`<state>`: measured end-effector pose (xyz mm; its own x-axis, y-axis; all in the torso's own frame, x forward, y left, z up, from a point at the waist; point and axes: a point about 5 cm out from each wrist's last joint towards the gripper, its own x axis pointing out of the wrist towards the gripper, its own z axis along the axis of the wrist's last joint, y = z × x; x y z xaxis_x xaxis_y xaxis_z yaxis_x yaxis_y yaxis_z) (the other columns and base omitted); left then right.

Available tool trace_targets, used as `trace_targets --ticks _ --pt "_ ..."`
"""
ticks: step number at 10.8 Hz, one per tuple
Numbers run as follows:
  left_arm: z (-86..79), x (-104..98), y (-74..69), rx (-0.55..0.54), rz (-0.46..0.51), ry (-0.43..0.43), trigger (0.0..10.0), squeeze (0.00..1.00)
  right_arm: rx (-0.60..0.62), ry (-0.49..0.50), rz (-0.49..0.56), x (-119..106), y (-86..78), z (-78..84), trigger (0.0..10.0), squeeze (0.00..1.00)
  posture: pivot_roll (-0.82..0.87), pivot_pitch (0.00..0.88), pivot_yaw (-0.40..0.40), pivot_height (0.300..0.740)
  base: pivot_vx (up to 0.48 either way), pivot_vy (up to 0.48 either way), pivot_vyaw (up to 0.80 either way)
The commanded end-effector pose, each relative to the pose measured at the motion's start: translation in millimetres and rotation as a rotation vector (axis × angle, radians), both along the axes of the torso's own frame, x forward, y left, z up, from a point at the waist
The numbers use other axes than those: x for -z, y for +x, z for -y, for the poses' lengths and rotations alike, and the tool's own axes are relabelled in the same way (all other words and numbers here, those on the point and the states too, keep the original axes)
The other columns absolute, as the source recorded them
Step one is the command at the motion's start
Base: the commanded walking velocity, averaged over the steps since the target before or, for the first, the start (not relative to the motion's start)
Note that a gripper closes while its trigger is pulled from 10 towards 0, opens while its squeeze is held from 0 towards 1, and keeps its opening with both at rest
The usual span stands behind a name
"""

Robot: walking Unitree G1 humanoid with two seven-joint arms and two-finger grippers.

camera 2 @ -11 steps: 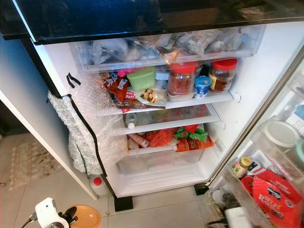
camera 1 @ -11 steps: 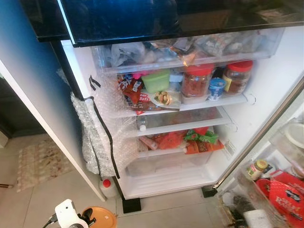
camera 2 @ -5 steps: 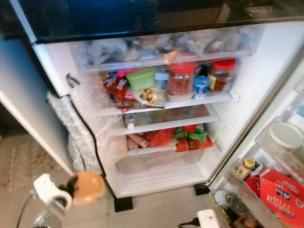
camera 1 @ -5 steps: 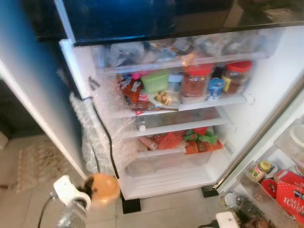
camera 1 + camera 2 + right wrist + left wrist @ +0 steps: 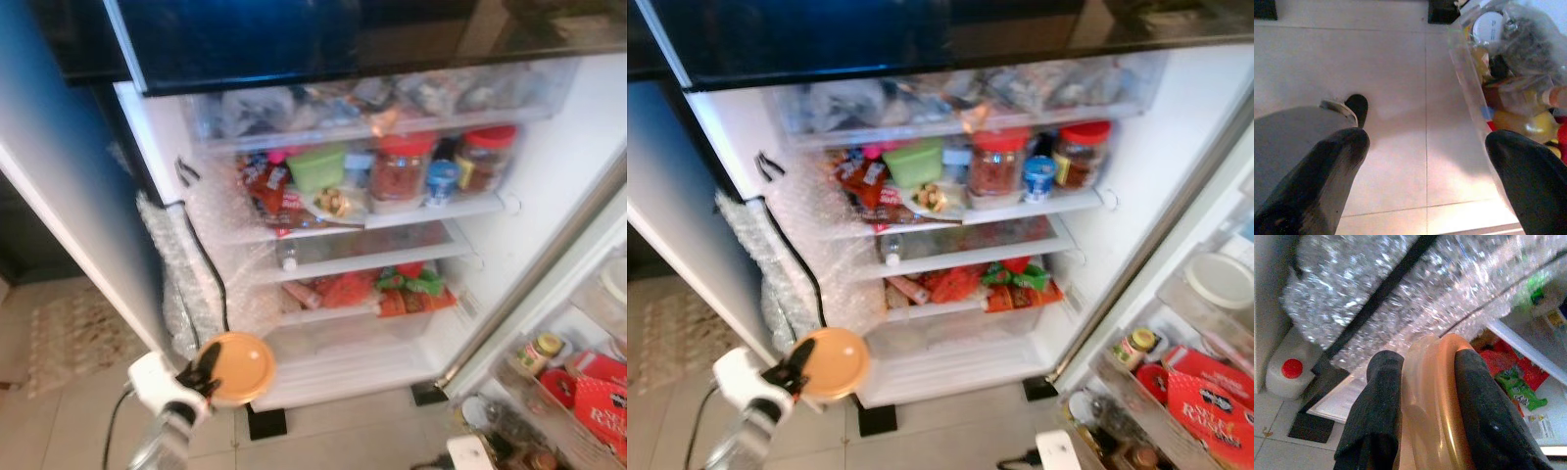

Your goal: Restocking fridge

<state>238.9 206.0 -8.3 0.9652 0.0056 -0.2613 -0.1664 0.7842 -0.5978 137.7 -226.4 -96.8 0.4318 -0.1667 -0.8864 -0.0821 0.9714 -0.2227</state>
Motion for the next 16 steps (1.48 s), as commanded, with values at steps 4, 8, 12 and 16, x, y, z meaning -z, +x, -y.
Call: trace_targets --ticks 4,8,12,16 --pt "10.2 -25 2.6 0.014 0.081 -0.039 10.0 0.0 0.007 0.038 0.0 2 -0.9 -7.7 10.0 0.0 -0.04 0.003 0.008 0.74 0.0 -0.12 0.0" --pt "12.1 -40 8.6 0.029 0.097 -0.042 10.0 0.0 0.005 0.038 -0.007 3 -2.5 -8.8 10.0 0.0 -0.04 0.02 0.009 0.74 0.0 -0.315 0.0" --pt "15.4 -47 11.7 0.035 0.107 -0.053 10.0 0.0 0.004 0.039 -0.011 3 -5.0 -7.7 10.0 0.0 -0.04 0.028 0.006 0.74 0.0 -0.319 0.0" --pt "14.9 -46 10.7 0.029 0.093 -0.05 10.0 0.0 -0.007 0.039 -0.013 3 -4.0 -9.0 10.0 0.0 -0.04 0.033 0.004 0.74 0.0 -0.157 0.0"
